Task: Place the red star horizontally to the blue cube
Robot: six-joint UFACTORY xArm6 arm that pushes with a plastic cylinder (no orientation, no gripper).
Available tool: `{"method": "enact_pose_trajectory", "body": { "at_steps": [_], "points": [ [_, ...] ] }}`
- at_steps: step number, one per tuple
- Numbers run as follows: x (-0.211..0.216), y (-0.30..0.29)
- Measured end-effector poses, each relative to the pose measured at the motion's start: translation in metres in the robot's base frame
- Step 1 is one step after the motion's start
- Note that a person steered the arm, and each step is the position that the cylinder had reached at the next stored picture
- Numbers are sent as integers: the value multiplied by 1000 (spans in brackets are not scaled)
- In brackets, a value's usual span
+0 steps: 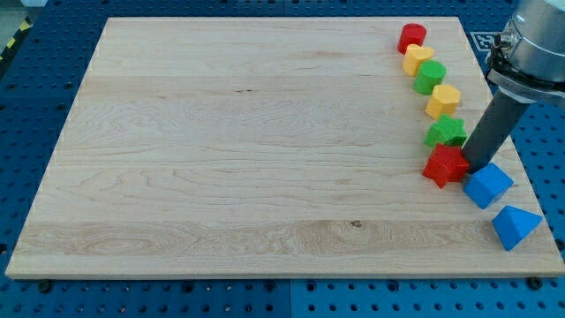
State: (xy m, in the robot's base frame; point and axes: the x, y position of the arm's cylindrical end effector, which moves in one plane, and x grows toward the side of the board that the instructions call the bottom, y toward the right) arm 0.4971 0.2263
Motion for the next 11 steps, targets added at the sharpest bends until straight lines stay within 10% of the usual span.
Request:
{"method": "enact_pose_trajectory", "body": {
  "at_steps": [6, 11],
  "points": [
    [-42, -28],
    [29, -44]
  ]
}}
